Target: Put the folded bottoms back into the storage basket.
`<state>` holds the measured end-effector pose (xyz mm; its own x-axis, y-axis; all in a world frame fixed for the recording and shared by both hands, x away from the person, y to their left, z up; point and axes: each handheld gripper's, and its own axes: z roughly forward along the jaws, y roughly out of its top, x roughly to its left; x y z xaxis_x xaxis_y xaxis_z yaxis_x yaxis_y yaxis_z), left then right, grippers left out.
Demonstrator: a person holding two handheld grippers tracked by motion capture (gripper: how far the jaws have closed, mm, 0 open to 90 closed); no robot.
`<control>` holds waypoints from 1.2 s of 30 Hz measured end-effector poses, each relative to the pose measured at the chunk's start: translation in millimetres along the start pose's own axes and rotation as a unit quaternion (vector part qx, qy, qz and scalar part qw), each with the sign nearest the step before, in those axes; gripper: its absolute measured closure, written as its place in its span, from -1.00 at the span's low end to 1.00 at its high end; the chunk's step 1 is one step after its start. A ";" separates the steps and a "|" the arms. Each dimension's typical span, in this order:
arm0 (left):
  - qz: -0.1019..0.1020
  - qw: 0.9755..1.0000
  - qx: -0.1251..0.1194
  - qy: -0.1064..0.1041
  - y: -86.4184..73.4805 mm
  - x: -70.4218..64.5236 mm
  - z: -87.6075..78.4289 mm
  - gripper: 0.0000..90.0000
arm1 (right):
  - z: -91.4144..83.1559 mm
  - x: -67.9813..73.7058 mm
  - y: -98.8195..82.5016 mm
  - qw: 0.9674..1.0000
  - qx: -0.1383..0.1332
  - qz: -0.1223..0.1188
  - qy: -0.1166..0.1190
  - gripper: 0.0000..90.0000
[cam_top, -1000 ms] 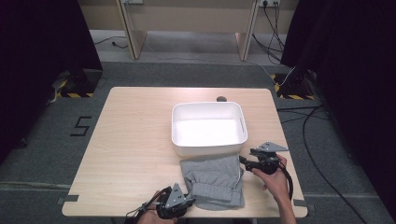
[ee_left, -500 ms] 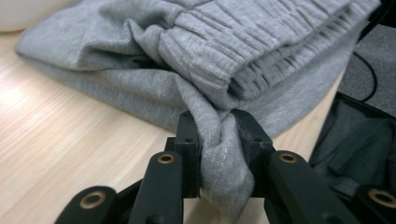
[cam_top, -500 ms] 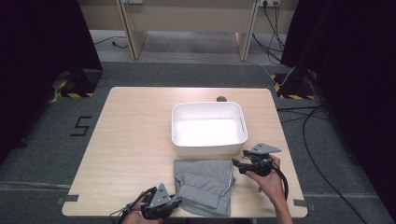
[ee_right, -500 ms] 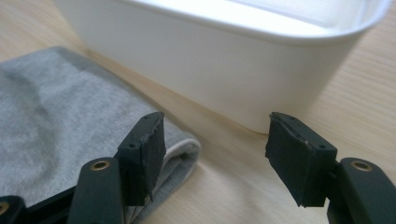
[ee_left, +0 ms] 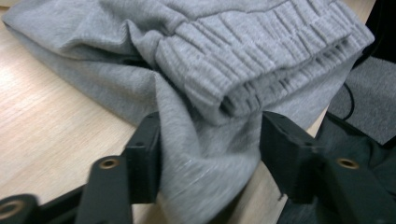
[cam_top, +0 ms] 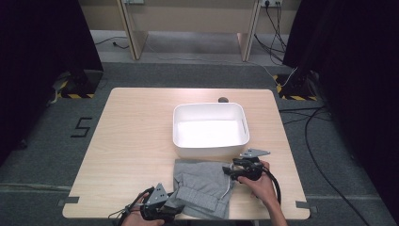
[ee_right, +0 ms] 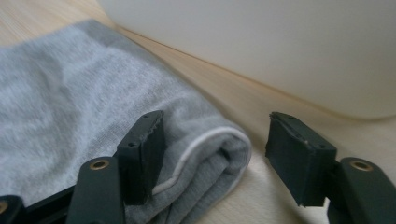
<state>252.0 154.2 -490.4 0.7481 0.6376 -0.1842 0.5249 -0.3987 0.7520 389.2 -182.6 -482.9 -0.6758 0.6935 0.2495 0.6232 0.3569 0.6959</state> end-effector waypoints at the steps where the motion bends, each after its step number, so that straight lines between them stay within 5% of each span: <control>1: 0.003 1.000 0.001 0.002 0.4 -1.8 1.2 -0.19 | 1.3 -3.1 -1.5 1.000 -0.002 0.011 0.012 -0.14; 6: 0.038 0.999 0.013 0.025 5.5 -14.4 10.8 -0.41 | 1.8 -1.0 -1.0 1.000 -0.003 -0.004 0.023 0.07; 8: 0.035 0.999 0.006 0.034 7.8 -15.8 13.9 -0.26 | 2.8 2.7 -0.7 1.000 -0.001 -0.011 0.028 0.17; 16: -0.006 1.000 -0.011 0.005 11.0 -4.7 15.7 0.41 | 2.1 5.3 0.0 0.999 -0.004 -0.019 0.040 0.43; 19: 0.005 1.000 -0.013 0.011 11.9 -5.9 15.0 0.53 | 0.9 8.9 1.8 0.999 -0.010 -0.026 0.033 0.51; 21: 0.025 0.999 -0.019 0.018 14.1 -9.9 10.8 0.56 | -2.4 10.1 3.6 0.999 -0.020 -0.025 0.036 0.54; 26: 0.040 0.998 -0.036 0.014 23.0 -15.8 -1.9 0.57 | -14.4 17.5 12.2 0.997 -0.042 -0.036 0.049 0.57; 36: 0.044 0.997 -0.060 0.007 34.1 -21.1 -20.5 0.58 | -36.1 41.3 33.0 0.993 -0.078 -0.070 0.060 0.61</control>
<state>245.7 140.6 -447.9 0.7828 0.6133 -0.1056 0.4047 -0.3728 0.8350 367.7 -164.7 -425.3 -0.7994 0.5607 0.2158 0.4583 0.3370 0.8224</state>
